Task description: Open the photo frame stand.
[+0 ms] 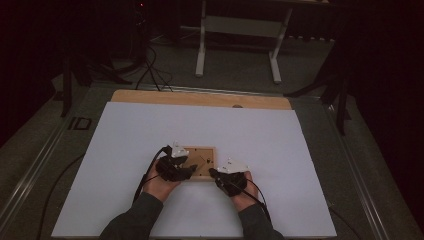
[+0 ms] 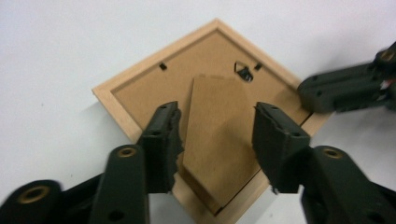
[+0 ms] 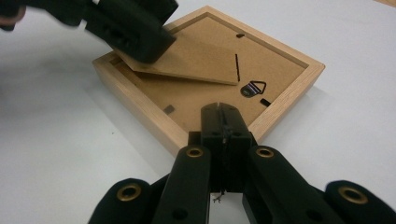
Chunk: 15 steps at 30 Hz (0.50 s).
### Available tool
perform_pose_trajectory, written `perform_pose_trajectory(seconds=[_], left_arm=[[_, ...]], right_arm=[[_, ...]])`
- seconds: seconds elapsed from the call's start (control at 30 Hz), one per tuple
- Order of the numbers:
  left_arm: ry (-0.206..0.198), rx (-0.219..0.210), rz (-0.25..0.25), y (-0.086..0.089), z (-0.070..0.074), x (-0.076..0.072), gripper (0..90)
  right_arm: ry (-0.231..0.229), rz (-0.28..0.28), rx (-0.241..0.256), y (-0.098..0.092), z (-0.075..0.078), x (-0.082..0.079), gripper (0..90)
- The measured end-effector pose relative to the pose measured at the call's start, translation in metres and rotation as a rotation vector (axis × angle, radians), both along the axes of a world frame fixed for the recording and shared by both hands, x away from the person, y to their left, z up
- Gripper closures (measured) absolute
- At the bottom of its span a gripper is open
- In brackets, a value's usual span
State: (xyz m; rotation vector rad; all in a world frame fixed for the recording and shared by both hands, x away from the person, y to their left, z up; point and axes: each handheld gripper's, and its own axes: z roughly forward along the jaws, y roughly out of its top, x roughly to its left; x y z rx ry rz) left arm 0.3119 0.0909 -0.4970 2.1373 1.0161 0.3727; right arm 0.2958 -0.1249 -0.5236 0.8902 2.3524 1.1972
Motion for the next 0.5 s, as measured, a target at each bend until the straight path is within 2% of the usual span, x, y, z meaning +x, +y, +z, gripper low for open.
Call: perform_pose_trajectory(seconds=[0.23, 0.27, 0.5], left_arm=[[0.004, 0.018, -0.017, -0.0017, -0.0051, -0.0038, 42.9], [0.018, 0.027, -0.012, -0.0006, -0.0075, -0.0040, 43.1], [0.038, 0.019, -0.012, 0.0021, -0.0065, -0.0038, 49.9]], right_arm=[[0.000, -0.001, 0.001, 0.0001, 0.0000, -0.0001, 89.8], [0.000, -0.002, 0.001, 0.0001, 0.0000, -0.0002, 89.8], [0.000, -0.002, 0.002, 0.0001, -0.0001, -0.0001, 89.8]])
